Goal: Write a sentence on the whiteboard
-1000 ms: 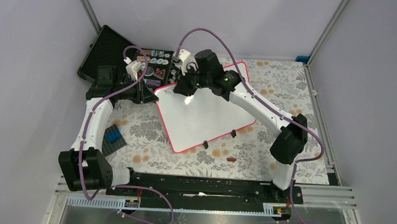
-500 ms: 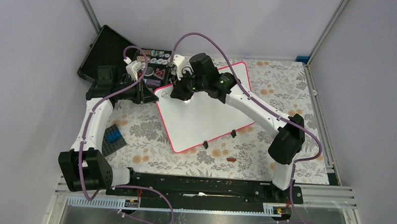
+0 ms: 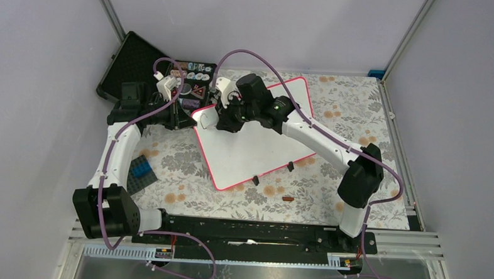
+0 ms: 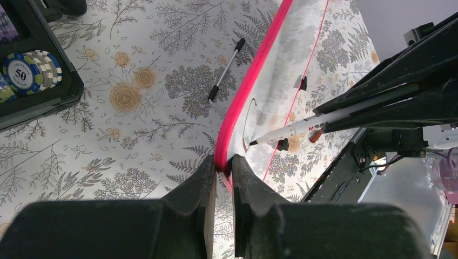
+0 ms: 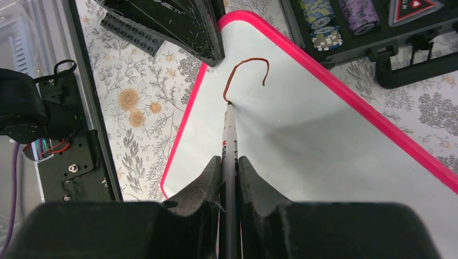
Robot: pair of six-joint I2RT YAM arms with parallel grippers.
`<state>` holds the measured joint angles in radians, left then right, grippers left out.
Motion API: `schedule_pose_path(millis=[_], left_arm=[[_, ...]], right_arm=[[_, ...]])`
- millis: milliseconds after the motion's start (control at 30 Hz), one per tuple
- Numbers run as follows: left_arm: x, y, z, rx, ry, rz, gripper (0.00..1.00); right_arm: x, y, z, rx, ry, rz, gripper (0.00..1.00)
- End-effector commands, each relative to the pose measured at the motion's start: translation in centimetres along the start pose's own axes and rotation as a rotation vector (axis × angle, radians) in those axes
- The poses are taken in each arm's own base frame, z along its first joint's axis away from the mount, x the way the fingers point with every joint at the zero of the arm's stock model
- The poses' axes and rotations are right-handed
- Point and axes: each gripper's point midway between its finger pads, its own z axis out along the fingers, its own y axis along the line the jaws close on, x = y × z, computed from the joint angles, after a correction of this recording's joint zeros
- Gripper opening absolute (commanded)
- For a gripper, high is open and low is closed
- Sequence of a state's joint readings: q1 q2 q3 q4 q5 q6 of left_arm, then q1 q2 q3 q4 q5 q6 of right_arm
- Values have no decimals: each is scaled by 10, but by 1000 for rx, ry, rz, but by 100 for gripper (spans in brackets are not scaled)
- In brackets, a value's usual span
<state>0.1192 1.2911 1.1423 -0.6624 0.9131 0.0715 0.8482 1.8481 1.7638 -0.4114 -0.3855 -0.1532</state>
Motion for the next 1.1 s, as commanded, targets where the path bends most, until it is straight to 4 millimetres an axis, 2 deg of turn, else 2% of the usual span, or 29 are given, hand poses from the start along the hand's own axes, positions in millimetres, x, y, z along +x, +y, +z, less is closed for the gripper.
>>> schedule_pose_path(millis=[0,233,500,1067], left_arm=[[-19,-4,-6,-10,-67,111,0],[-18,-4,-7,-13,-68,112,0],[-19,-4,-7,-15,-69,114,0],[-18,-3,-7,-18,-67,114,0]], right_arm=[[-15,-14,-22,104,-44,-46,0],[-5,-18,-22,111,-23,-41,0],[8,-10,-22,75,0,-37,0],[4,19,-5,-31,4,-30,0]])
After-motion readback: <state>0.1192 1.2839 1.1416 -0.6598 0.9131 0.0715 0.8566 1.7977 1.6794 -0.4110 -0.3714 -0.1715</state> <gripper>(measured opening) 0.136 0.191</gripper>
